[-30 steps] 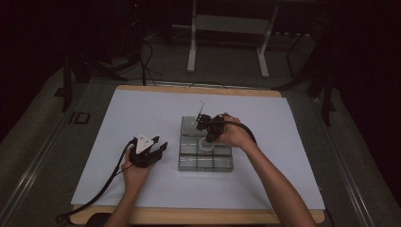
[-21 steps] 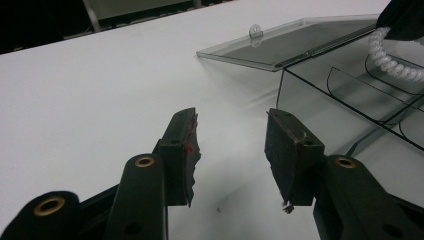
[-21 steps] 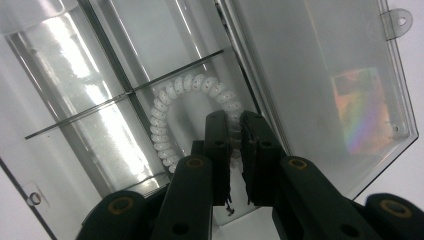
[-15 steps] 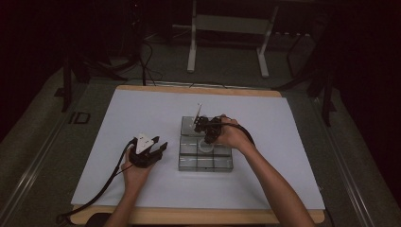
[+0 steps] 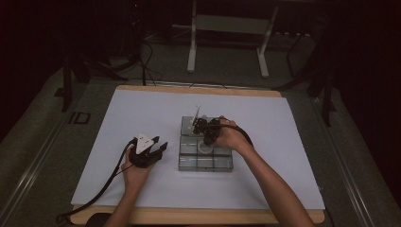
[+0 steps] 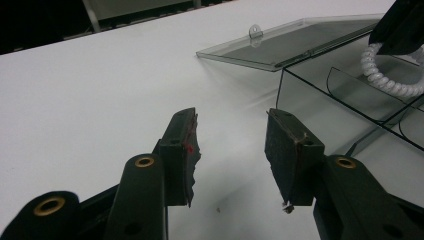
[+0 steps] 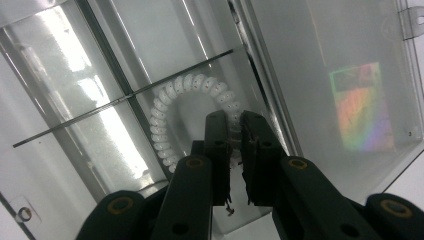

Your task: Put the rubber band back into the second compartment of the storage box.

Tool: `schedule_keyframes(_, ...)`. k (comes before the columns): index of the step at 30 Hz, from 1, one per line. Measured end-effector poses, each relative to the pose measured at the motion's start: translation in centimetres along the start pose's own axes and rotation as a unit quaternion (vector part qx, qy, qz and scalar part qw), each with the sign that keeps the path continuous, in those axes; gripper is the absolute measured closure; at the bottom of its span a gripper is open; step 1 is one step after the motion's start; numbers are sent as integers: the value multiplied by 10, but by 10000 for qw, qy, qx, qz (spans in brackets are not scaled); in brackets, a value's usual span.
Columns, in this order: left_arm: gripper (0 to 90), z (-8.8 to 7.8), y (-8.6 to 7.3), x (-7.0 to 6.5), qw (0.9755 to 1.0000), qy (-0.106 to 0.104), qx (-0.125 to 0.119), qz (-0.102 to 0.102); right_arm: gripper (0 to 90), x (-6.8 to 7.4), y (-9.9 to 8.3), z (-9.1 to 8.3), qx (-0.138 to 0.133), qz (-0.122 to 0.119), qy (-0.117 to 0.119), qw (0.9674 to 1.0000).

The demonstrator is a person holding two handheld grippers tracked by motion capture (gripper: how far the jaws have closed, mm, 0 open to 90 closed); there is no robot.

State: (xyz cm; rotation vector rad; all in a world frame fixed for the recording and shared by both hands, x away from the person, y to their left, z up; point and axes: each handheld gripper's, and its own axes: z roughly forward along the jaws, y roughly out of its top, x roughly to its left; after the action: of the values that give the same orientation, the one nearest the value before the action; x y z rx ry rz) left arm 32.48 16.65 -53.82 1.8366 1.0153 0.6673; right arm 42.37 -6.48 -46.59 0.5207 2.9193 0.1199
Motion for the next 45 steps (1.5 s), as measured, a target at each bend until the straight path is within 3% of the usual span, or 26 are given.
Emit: schedule_keyframes(45,564,0,0,0,10000,-6,2,9,792,0,2,11,81,37,48,9999)
